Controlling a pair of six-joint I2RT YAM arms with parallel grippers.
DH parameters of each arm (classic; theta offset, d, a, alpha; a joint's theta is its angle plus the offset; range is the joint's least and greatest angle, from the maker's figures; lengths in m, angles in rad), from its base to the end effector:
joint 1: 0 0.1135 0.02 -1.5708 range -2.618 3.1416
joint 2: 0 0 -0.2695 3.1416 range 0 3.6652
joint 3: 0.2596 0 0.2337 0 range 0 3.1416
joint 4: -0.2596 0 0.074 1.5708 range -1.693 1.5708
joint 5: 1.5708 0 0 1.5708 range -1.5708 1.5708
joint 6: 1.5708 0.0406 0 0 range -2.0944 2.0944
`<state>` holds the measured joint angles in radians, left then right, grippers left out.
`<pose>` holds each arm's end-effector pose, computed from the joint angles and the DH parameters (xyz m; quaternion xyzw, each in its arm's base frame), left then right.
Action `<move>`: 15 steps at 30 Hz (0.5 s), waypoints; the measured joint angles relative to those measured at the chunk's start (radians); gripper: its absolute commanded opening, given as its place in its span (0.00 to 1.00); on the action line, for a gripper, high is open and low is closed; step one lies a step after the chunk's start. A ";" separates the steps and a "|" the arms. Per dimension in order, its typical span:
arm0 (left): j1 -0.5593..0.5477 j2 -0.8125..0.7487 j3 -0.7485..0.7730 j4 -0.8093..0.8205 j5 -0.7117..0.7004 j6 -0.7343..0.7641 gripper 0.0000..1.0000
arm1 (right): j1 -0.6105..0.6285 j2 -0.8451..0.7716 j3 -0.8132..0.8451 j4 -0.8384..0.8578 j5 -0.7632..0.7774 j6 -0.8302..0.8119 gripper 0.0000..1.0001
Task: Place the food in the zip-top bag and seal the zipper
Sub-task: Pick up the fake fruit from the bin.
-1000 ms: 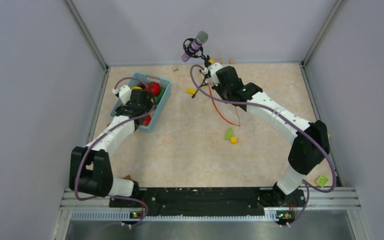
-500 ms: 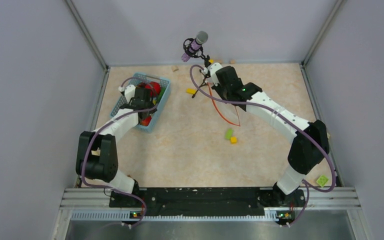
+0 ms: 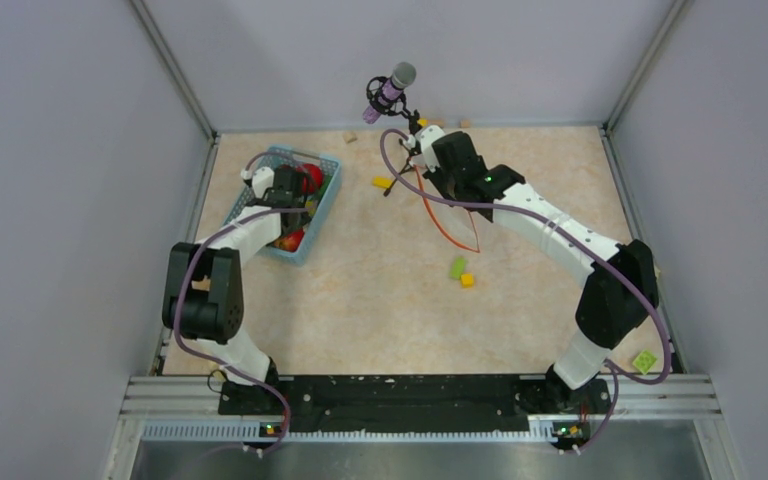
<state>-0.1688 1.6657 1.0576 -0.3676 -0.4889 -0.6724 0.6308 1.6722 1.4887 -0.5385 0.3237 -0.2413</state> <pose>0.3253 -0.0361 0.2110 -0.2998 0.8807 0.0951 0.3541 0.3022 0.2047 0.3250 -0.3197 0.8432 -0.0654 0.4271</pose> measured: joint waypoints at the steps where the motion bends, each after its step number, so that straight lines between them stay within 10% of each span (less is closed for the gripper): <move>1: 0.000 0.006 0.006 -0.002 -0.002 -0.001 0.64 | 0.000 0.000 0.000 0.000 -0.001 0.000 0.00; 12: 0.003 0.021 0.037 -0.035 0.006 -0.006 0.00 | -0.001 0.000 0.000 0.002 -0.016 -0.001 0.00; 15: 0.002 0.016 0.045 -0.062 0.029 -0.010 0.00 | -0.001 0.000 0.000 0.002 -0.022 -0.001 0.00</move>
<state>-0.1665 1.6814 1.1027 -0.4297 -0.4599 -0.6827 0.6296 1.6722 1.4887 -0.5362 0.3016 -0.2420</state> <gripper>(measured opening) 0.744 0.003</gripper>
